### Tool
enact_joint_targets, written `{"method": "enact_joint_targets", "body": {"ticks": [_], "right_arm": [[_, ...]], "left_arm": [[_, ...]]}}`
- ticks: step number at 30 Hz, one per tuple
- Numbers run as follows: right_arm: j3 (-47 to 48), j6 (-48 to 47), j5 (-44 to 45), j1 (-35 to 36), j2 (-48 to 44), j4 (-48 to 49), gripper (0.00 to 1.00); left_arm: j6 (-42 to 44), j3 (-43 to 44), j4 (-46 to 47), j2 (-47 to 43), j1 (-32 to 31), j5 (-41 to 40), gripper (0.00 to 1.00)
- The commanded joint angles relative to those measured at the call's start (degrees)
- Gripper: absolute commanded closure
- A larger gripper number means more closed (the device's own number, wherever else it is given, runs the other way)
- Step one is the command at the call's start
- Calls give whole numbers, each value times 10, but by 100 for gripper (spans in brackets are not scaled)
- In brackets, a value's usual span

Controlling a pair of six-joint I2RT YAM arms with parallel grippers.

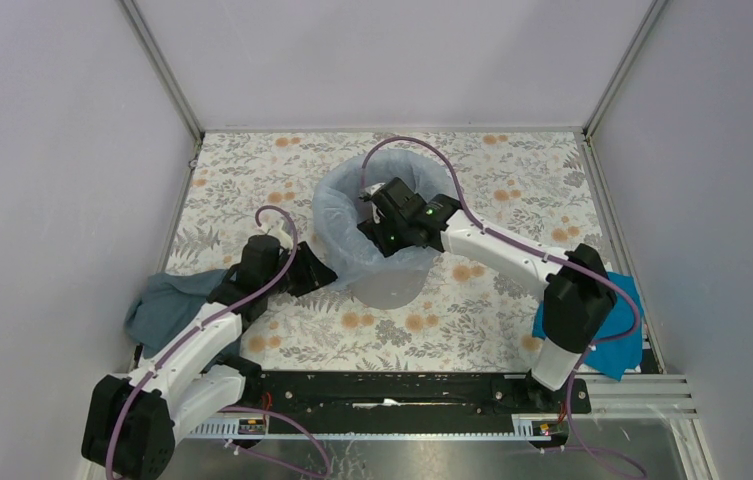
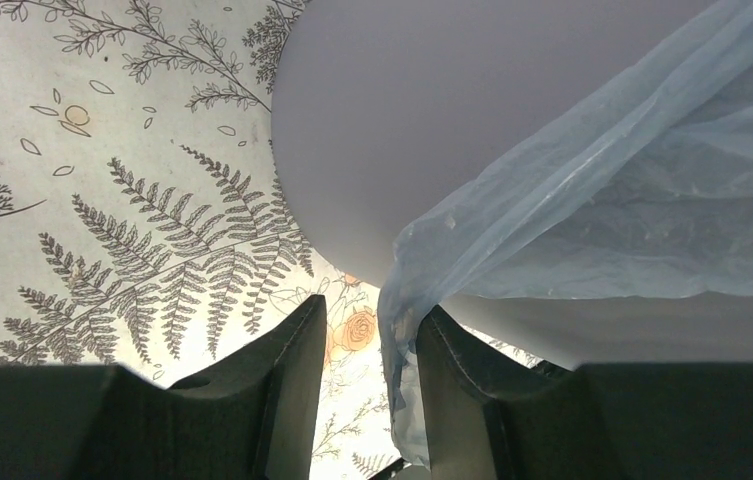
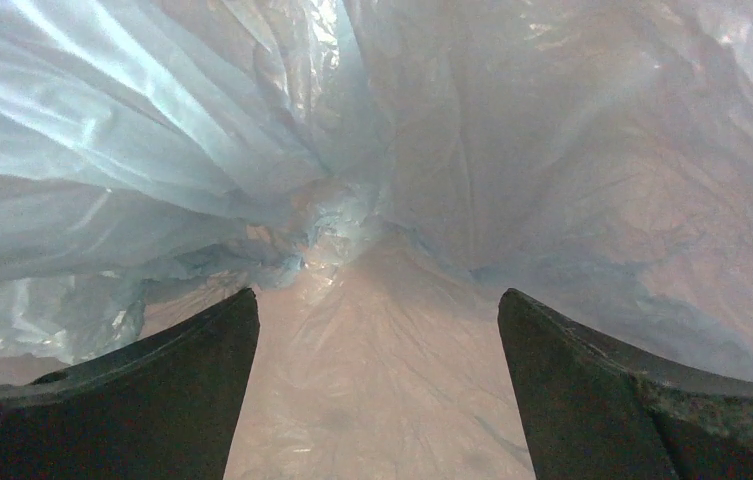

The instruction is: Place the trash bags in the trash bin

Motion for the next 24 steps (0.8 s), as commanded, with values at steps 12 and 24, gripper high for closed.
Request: {"method": "enact_joint_targets", "body": {"ticks": [12,24], "right_arm": [[34,59,143,27,7,2,33],[79,63,210,66,41,-43,0]], "left_arm": [[30,25,-31,-22,-19,-48,58],[50,80,-88,-24,-98,-165,55]]}}
